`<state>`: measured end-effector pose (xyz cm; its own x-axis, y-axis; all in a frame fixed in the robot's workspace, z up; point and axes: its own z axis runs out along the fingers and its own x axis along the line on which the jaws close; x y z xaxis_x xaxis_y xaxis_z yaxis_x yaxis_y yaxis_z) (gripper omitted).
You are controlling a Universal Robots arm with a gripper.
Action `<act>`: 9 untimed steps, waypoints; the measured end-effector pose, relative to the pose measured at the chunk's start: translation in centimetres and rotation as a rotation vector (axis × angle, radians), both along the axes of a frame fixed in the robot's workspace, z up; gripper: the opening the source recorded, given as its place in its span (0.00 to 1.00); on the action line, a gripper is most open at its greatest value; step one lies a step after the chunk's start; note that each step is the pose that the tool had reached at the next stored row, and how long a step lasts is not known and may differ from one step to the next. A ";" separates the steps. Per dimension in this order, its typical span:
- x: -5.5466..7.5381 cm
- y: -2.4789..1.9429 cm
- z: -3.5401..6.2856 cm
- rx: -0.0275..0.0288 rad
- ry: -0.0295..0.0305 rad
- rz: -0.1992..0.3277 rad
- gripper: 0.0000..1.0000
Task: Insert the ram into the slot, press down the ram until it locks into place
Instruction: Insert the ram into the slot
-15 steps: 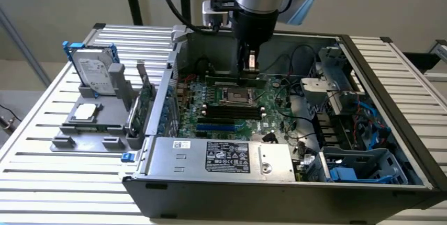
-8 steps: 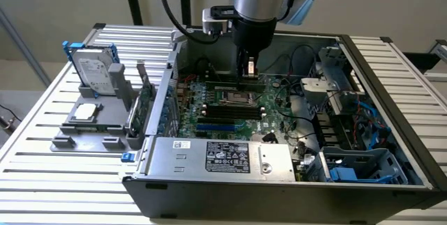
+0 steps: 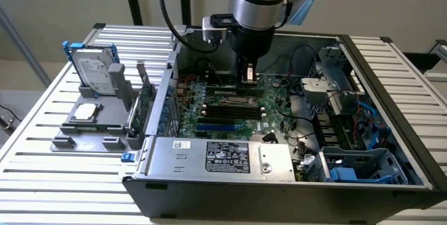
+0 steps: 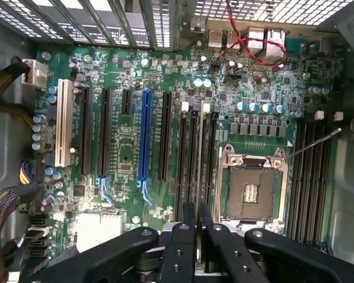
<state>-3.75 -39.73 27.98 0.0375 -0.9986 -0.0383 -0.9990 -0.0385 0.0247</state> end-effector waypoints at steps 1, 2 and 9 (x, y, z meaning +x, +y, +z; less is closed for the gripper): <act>0.0 0.00 -0.18 -0.0004 0.0000 0.000 0.13; 0.0 0.00 -0.35 -0.0009 0.0001 0.000 0.13; 0.0 0.00 -1.59 -0.0069 0.0000 0.000 0.13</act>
